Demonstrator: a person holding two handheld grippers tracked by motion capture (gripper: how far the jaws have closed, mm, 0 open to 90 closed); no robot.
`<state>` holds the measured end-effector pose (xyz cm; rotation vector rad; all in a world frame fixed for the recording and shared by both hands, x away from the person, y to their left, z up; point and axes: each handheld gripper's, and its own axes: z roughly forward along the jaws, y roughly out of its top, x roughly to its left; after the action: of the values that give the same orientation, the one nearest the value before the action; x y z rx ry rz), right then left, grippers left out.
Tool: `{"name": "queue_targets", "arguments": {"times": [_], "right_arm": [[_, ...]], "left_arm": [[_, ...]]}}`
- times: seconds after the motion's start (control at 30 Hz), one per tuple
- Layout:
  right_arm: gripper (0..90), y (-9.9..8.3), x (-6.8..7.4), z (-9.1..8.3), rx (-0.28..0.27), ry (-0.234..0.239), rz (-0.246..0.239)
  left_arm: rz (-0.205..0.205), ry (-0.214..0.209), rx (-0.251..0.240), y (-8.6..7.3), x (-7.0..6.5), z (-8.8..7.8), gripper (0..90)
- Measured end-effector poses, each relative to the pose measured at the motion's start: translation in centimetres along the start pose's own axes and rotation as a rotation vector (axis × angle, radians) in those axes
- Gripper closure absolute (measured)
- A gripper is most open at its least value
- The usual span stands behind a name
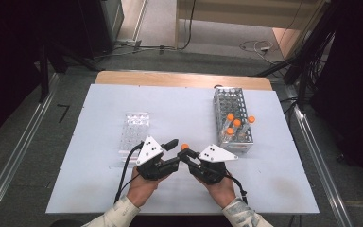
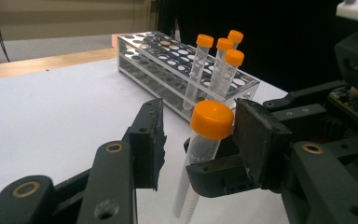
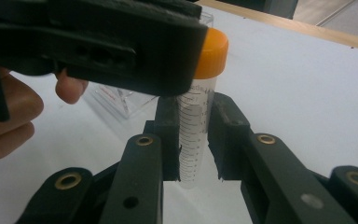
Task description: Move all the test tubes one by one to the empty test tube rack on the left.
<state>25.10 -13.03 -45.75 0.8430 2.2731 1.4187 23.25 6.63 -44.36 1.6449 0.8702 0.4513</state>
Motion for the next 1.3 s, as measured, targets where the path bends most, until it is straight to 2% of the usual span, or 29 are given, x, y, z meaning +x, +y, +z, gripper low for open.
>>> {"name": "queue_targets", "arguments": {"times": [0.43,0.77,0.83,0.87,0.93,1.0,1.13,1.3], "right_arm": [[72.1,0.0,0.3,0.1,0.008,0.016,-0.008],[71.0,0.0,0.4,0.1,0.004,0.022,-0.014],[58.5,0.0,0.4,0.0,0.003,0.033,-0.010],[58.5,0.0,0.4,0.0,0.003,0.033,-0.010],[48.8,0.0,0.3,0.0,0.000,0.049,-0.009],[41.4,0.1,0.3,-0.2,0.000,0.043,-0.010],[35.3,0.2,0.2,-0.4,-0.003,0.028,-0.011],[35.0,0.2,-0.2,-0.6,-0.009,0.018,-0.003]], "left_arm": [[0.037,0.001,0.011,-0.3,-0.5,0.5,67.3],[0.030,-0.001,0.005,-0.3,-0.4,0.3,69.0],[0.027,-0.002,-0.001,-0.2,-0.3,0.3,69.1],[0.024,0.001,0.001,-0.2,-0.2,0.2,69.1],[-0.003,0.009,-0.012,0.0,0.2,0.0,69.0],[-0.010,0.013,-0.013,0.1,0.5,-0.1,69.1],[-0.028,0.029,-0.015,0.3,1.2,-0.5,69.1],[-0.048,0.051,-0.020,0.8,2.0,-1.0,69.1]]}}
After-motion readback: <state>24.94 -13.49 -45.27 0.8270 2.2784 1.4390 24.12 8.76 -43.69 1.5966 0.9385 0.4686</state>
